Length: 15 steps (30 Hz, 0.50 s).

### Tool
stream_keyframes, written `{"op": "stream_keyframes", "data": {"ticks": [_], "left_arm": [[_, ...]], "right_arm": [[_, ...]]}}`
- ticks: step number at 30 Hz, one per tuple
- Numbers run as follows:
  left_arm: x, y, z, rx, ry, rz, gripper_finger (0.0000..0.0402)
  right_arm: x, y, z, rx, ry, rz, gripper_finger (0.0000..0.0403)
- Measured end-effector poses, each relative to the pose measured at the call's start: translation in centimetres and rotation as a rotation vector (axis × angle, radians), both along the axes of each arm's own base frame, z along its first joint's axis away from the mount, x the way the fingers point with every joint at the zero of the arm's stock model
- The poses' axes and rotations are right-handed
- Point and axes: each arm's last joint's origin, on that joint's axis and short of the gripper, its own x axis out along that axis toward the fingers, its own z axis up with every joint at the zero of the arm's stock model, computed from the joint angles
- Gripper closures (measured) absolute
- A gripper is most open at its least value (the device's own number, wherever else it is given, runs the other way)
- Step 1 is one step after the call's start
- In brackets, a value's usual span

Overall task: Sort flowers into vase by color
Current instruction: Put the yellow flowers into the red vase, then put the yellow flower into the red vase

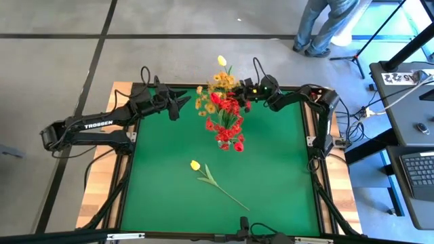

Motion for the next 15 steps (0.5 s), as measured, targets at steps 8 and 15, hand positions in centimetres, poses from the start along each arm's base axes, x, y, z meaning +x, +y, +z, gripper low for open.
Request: {"op": "stream_keyframes", "data": {"ticks": [8, 15], "left_arm": [[0.0, 0.0, 0.0, 0.0, 0.0, 0.0, 0.0198], [0.0, 0.0, 0.0, 0.0, 0.0, 0.0, 0.0198]], "right_arm": [[-1.1, -0.2, 1.3, -0.031, 0.05, 0.012, 0.0203], [-2.9, -0.7, 2.6, -0.094, 0.16, -0.072, 0.0203]]}}
